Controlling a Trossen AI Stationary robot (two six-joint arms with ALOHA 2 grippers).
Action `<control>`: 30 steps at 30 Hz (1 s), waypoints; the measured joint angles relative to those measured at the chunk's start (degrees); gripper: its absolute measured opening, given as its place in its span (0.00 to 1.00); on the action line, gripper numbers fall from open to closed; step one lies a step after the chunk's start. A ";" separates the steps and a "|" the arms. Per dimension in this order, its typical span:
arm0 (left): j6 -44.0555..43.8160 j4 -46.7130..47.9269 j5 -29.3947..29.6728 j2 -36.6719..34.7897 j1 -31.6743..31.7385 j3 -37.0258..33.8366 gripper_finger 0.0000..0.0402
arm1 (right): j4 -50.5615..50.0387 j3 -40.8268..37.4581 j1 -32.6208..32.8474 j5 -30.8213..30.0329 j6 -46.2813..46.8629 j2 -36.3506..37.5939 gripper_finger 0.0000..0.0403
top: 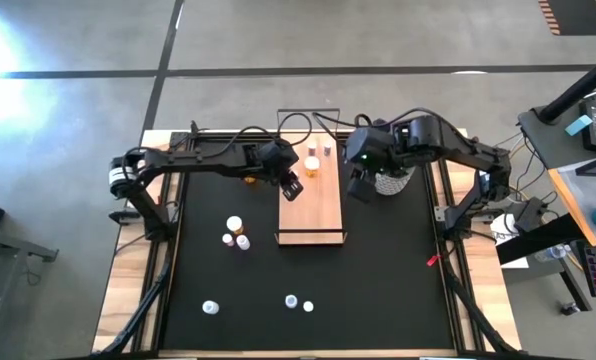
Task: Pick and place medicine bottles onto shelf by color
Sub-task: Put the bottom right pink pill bottle on the shelf
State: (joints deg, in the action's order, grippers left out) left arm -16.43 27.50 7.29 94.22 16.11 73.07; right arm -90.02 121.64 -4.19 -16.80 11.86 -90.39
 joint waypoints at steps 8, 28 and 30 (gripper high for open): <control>3.77 0.36 0.55 2.06 -1.62 3.64 0.26 | 0.00 -0.02 -1.51 0.00 -0.39 0.35 0.56; 3.26 8.38 1.92 5.07 -2.35 3.24 0.26 | 0.02 -0.02 -1.49 0.02 0.09 0.72 0.56; 3.22 8.24 1.86 5.07 -2.35 3.00 0.26 | 0.00 -0.02 -1.49 0.02 0.09 0.72 0.56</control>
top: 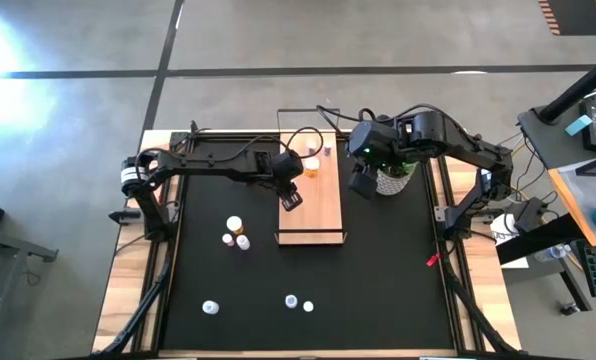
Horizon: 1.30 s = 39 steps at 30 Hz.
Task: Pick and place medicine bottles onto shelf by color
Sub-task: Put the bottom right pink pill bottle on the shelf
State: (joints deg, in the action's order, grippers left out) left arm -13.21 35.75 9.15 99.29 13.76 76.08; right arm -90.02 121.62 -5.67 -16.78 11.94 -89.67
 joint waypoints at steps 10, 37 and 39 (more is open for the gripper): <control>3.50 -0.24 -2.82 0.00 -0.07 -0.48 0.26 | 0.00 0.00 0.00 0.00 -0.18 0.00 0.56; 7.86 -2.82 -3.15 2.33 0.04 -0.68 0.26 | 0.00 0.00 0.00 0.04 -0.63 0.00 0.56; 7.78 -2.78 -3.02 2.49 0.07 -0.68 0.26 | 0.02 0.00 0.00 0.02 -0.61 0.00 0.56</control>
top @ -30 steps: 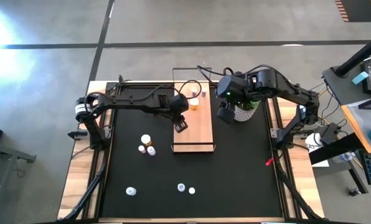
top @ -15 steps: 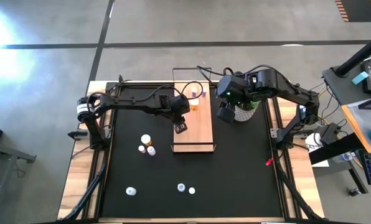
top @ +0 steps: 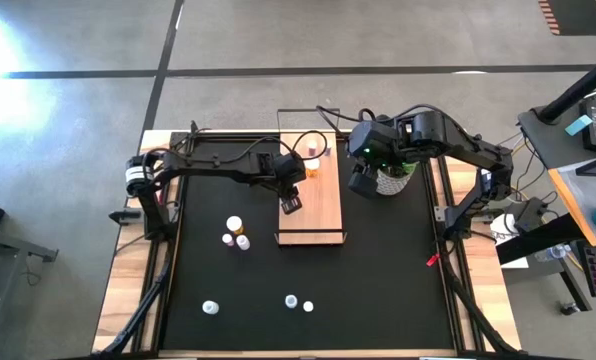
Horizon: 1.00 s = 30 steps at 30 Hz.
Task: Pick and place medicine bottles onto shelf by color
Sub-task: Put the bottom right pink pill bottle on the shelf
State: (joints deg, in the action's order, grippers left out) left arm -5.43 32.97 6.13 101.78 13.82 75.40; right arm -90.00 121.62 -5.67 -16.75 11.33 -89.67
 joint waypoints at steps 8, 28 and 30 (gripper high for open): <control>0.14 0.50 0.45 0.17 0.09 -0.04 0.26 | -0.02 -0.01 0.00 0.02 0.00 0.02 0.56; -0.02 0.59 3.77 0.22 0.09 -0.13 0.26 | -0.02 0.00 0.02 0.02 0.00 0.02 0.56; -0.02 0.56 3.76 0.24 0.09 -0.13 0.26 | -0.02 -0.01 0.00 0.02 0.00 0.02 0.56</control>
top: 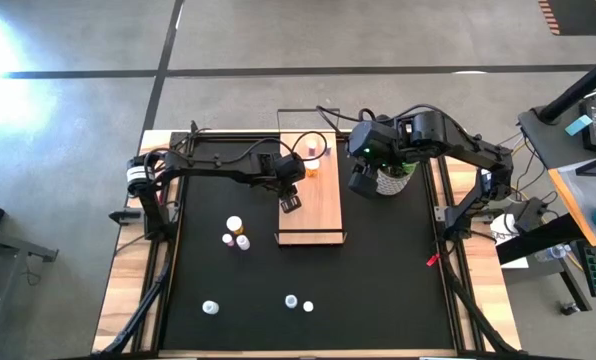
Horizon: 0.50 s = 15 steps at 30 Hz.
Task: Pick and place medicine bottles onto shelf by color
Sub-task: Put the bottom right pink pill bottle on the shelf
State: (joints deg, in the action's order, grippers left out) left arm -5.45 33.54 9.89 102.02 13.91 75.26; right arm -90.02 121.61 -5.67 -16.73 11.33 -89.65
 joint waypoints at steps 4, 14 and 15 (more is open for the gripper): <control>-0.02 -0.03 0.02 0.00 0.00 0.00 0.26 | 0.01 -0.01 0.00 0.00 0.00 0.00 0.56; -0.02 -0.08 -0.01 0.00 0.00 0.00 0.26 | 0.00 -0.01 0.02 0.00 0.00 0.00 0.56; -0.04 -0.08 -0.03 0.00 0.00 0.00 0.25 | 0.00 0.00 0.01 0.00 0.00 0.00 0.56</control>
State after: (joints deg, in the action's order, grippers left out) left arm -5.50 33.45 9.87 102.02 13.91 75.26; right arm -90.02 121.61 -5.66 -16.73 11.33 -89.65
